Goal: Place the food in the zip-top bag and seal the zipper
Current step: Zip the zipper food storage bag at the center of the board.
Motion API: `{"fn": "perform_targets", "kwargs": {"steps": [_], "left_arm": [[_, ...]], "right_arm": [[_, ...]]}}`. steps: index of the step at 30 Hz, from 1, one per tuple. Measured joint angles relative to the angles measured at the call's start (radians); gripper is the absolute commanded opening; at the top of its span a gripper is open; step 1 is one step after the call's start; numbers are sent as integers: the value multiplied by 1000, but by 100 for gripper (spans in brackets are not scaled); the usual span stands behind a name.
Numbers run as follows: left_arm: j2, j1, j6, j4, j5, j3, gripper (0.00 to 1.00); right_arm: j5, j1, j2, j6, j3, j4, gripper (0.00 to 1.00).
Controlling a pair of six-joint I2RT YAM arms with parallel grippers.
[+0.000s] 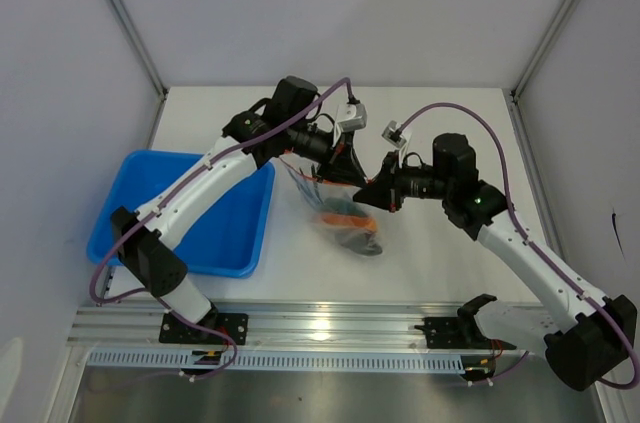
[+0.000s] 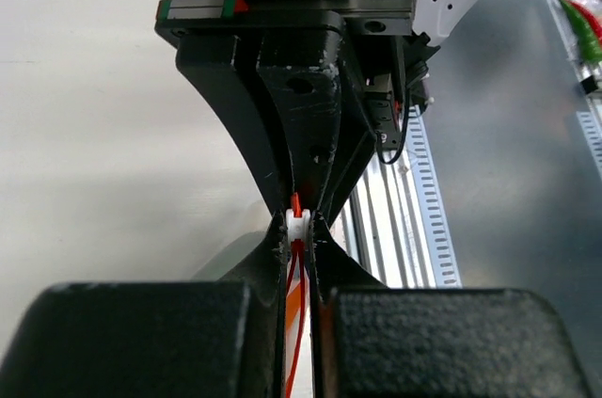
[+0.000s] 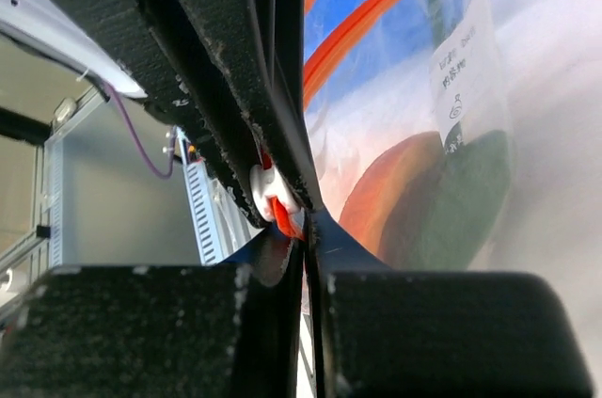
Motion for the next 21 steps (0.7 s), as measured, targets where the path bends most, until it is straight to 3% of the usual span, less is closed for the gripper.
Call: {"fn": "perform_targets", "kwargs": {"steps": [21], "left_arm": [[64,77,-30,-58,157,39,1]], "right_arm": [[188,-35,-204,111,-116,103,0]]}}
